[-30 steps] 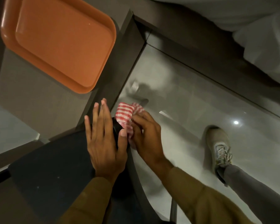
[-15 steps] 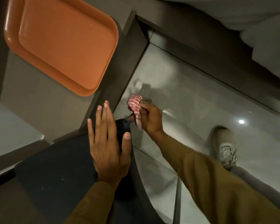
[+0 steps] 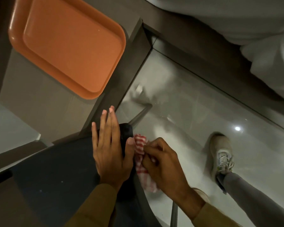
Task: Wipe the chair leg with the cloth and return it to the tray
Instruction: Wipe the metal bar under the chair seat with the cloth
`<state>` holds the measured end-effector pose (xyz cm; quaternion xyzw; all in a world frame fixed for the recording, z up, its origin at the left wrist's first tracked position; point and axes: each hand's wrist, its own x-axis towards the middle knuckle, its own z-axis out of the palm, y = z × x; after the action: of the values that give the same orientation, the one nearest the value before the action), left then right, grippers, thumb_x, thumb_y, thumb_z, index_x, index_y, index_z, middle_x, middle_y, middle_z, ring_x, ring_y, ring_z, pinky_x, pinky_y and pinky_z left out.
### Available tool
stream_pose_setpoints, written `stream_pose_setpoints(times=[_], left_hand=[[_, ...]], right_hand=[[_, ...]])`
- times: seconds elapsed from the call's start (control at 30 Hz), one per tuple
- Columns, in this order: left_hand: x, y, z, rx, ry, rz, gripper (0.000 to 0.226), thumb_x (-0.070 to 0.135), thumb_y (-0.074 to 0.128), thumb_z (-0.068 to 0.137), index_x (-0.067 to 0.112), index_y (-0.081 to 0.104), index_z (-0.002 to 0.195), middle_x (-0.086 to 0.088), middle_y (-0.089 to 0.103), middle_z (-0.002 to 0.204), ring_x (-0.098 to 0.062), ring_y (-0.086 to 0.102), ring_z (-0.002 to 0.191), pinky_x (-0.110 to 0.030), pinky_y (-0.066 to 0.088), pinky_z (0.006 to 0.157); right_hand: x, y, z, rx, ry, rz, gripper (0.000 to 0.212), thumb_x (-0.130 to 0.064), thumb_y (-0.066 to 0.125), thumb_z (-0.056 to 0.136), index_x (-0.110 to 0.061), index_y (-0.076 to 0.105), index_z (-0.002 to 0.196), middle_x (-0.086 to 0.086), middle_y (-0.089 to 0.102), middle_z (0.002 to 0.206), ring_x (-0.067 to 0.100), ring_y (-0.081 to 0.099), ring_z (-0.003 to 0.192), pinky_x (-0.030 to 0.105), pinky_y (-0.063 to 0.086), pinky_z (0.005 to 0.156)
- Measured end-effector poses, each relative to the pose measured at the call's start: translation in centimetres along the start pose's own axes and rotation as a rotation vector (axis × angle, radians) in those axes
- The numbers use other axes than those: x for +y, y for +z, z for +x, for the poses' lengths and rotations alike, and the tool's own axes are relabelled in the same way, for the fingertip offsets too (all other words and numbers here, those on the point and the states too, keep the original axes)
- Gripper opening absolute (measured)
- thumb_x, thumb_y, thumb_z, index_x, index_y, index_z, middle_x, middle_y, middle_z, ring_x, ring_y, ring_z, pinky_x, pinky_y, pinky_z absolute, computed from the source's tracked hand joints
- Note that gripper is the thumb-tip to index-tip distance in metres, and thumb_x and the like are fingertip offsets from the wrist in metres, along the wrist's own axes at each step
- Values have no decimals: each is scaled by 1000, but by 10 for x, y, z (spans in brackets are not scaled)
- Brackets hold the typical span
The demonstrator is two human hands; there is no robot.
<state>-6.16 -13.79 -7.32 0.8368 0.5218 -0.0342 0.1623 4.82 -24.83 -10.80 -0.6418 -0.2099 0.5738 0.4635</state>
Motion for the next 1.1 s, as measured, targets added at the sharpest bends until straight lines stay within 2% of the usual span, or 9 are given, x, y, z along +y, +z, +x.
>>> stream_pose_setpoints(times=[0.07, 0.13, 0.27, 0.37, 0.47, 0.67, 0.83, 1.0, 1.1], left_hand=[[0, 0, 0, -8, -2, -9, 88, 62, 6, 110, 0, 30, 168, -10, 31, 178, -28, 23, 169, -49, 7, 140], [0, 1, 0, 3, -5, -17, 88, 63, 6, 110, 1, 31, 168, -10, 33, 178, -27, 24, 169, -48, 7, 141], [-1, 4, 1, 23, -13, -34, 90, 65, 6, 109, 2, 33, 167, -10, 35, 177, -27, 26, 168, -50, 8, 140], [-2, 5, 0, 26, -3, -7, 89, 64, 7, 110, 1, 34, 167, -11, 35, 177, -28, 27, 168, -54, 13, 140], [-2, 5, 0, 20, -4, -1, 89, 64, 7, 110, 1, 34, 167, -11, 35, 177, -28, 28, 167, -56, 15, 139], [-2, 5, 0, 21, 0, -4, 87, 64, 8, 111, 3, 33, 168, -9, 35, 177, -26, 28, 167, -56, 15, 139], [-3, 6, 0, 30, 1, -12, 87, 64, 9, 111, 3, 32, 168, -8, 36, 177, -25, 27, 168, -55, 14, 139], [-2, 6, 0, 34, 12, -11, 88, 64, 7, 110, 2, 33, 167, -11, 36, 176, -27, 27, 168, -55, 13, 139], [-2, 7, 0, 42, 11, 0, 88, 64, 6, 110, 1, 34, 167, -12, 37, 176, -29, 28, 167, -57, 14, 139]], right_hand=[[1, -7, 8, 50, -70, -314, 24, -37, 56, 100, -34, 67, 121, -16, 55, 99, 0, 61, 90, 11, 52, 79], [-14, -5, 29, 3, -54, -278, 36, -47, 52, 103, -40, 56, 137, -23, 54, 114, -10, 57, 101, 5, 48, 86], [-32, 15, 53, -78, 320, 345, 26, -55, 64, 95, -35, 65, 111, -9, 75, 109, 9, 73, 100, 32, 59, 89], [-28, 20, 45, -19, 283, 320, 14, -53, 62, 96, -39, 62, 97, -11, 74, 97, 8, 73, 90, 26, 59, 82], [-28, 19, 36, -15, 157, 99, 24, -50, 51, 102, -35, 63, 115, -8, 70, 110, 12, 68, 98, 23, 57, 85], [-11, 23, -8, 13, 427, 496, 13, -50, 60, 99, -47, 71, 92, -26, 71, 86, -6, 69, 84, 10, 55, 75], [-21, 32, 18, 16, 398, 455, 23, -57, 57, 99, -45, 64, 81, -22, 69, 71, -6, 66, 67, 14, 54, 63], [-26, 24, 71, -23, 392, 535, 38, -59, 75, 85, -23, 63, 85, -7, 77, 89, 13, 72, 92, 45, 58, 93], [-23, 29, 91, 35, 380, 314, 51, -74, 67, 79, -25, 58, 88, -10, 76, 85, 9, 73, 86, 44, 59, 87]])
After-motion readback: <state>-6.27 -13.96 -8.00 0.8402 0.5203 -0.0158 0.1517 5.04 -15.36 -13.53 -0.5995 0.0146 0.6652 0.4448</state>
